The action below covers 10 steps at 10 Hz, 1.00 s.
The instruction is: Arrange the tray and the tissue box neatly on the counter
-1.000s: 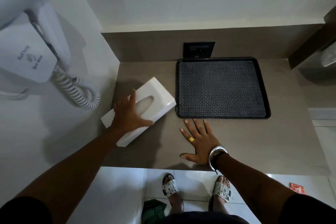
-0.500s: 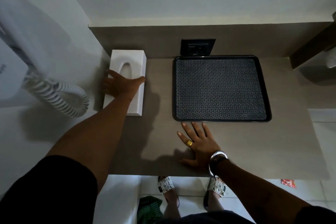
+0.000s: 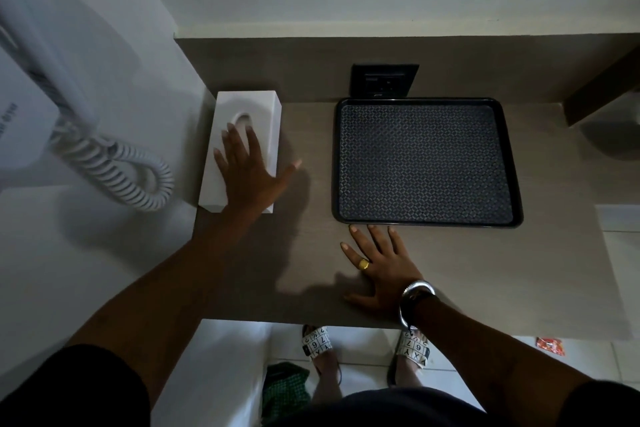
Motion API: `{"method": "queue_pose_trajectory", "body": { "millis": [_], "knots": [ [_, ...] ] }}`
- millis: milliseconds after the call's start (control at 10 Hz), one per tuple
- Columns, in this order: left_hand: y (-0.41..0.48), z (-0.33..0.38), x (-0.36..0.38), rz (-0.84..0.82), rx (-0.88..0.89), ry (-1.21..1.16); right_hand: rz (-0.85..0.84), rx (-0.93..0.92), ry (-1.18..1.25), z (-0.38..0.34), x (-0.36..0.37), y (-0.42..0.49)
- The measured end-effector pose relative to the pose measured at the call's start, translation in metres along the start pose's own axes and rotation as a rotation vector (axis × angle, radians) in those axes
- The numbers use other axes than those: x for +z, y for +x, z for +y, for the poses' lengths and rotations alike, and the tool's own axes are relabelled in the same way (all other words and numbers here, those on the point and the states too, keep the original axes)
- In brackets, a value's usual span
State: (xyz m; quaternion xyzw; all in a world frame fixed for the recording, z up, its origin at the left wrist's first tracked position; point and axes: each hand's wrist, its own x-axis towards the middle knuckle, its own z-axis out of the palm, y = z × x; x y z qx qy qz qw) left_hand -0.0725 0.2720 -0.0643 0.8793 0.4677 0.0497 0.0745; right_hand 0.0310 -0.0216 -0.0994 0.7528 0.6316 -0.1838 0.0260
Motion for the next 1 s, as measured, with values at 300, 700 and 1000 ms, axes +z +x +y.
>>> {"method": "queue_pose_trajectory", "body": {
  "millis": [300,700,1000],
  "knots": [
    [-0.008,-0.021,0.005,-0.054,0.009,0.124,-0.004,0.003,-0.006,0.0,0.001,-0.001],
    [0.001,-0.04,0.006,0.013,0.036,0.146,-0.036,0.041,-0.026,-0.001,0.006,0.002],
    [-0.019,-0.01,-0.034,0.161,0.181,-0.02,0.062,0.055,0.048,-0.013,-0.002,-0.023]
  ]
}}
